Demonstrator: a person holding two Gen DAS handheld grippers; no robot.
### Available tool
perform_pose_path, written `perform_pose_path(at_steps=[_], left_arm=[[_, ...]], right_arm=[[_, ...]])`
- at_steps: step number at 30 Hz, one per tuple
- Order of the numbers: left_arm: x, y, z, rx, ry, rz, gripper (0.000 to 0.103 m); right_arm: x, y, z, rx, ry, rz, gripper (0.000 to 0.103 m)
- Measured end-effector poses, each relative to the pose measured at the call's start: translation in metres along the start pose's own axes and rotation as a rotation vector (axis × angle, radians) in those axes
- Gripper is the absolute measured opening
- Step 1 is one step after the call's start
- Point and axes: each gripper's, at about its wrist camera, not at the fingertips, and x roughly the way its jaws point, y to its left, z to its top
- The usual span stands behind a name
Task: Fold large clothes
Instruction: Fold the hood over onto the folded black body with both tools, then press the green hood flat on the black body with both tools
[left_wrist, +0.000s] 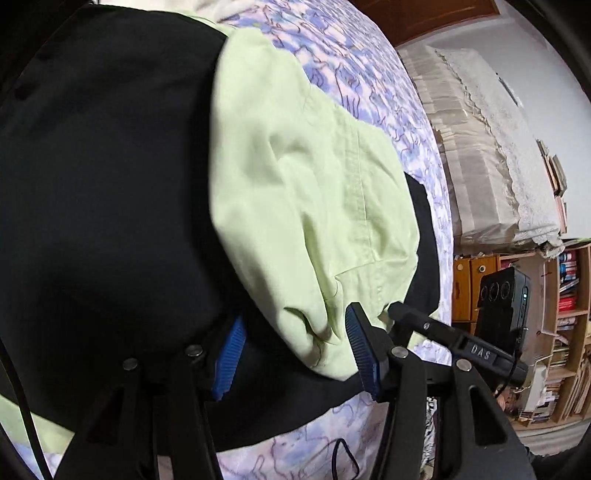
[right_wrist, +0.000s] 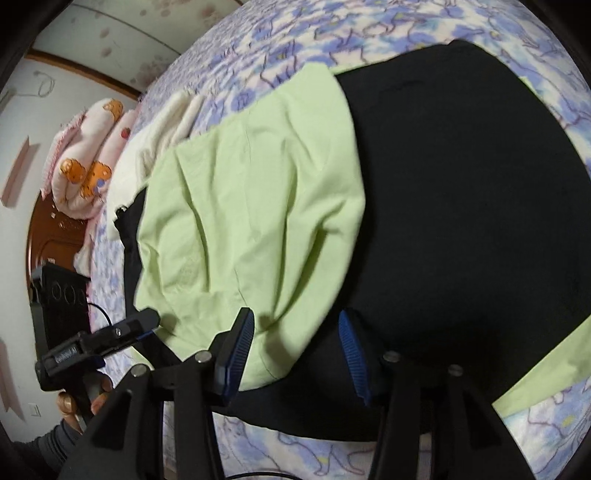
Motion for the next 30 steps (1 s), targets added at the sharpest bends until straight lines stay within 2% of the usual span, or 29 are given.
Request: perform_pose_path(at_steps=[1,2,3,4,6,8,10,13,16,18,20,23,30], left_arm=[[0.004,-0.002,-0.001,0.007,0.001,0.005,0.037],[0.006,-0.005,-0.002,0.015,0.007,0.008,0.018],[0.009,-0.007,-0.005,0.025,0.016,0.014,0.014],[0.006,-0.009,0.005,0.025,0.011,0.026,0.012],[-0.003,-0.017,0.001,0.035,-0.012,0.038,0.009],[-0.019,-0.014,0.0,0.038,-0.038,0.023,0.009],[-0.018,-0.012,-0.004,0.044,-0.026,0.032,0.009],[-0.003,0.003,-0.012,0.033,0.029,0.077,0.009],[0.004,0.006,-0.011,0.035,0.031,0.096,0.011],[0.001,-0.001,-0.01,0.068,0.025,0.124,0.018],[-0.007,-0.012,-0.01,0.117,0.022,0.17,0.03],[-0.014,-0.02,-0.015,0.146,0.035,0.205,0.039],[-0.04,-0.022,-0.04,0.129,0.061,0.189,0.041]], right_arm=[[0.003,0.0,-0.002,0.001,0.004,0.006,0.037],[0.006,0.0,-0.005,-0.001,0.017,0.017,0.015],[0.011,0.002,-0.008,-0.007,0.048,0.046,0.004],[0.01,0.003,-0.01,-0.012,0.047,0.043,0.002],[-0.001,0.007,-0.013,-0.02,0.025,0.064,0.001],[-0.016,0.009,-0.018,-0.008,-0.011,0.106,0.001],[-0.021,0.006,-0.023,-0.006,-0.015,0.12,0.001],[0.001,-0.004,-0.033,0.016,0.046,0.086,0.001],[0.014,-0.007,-0.032,0.029,0.055,0.059,0.002],[0.011,-0.002,-0.026,0.034,0.056,0.047,0.005],[0.005,0.005,-0.022,0.011,0.062,0.034,0.006],[-0.007,0.013,-0.022,-0.03,0.064,0.017,0.006],[-0.038,0.026,-0.045,-0.152,0.131,-0.015,0.006]])
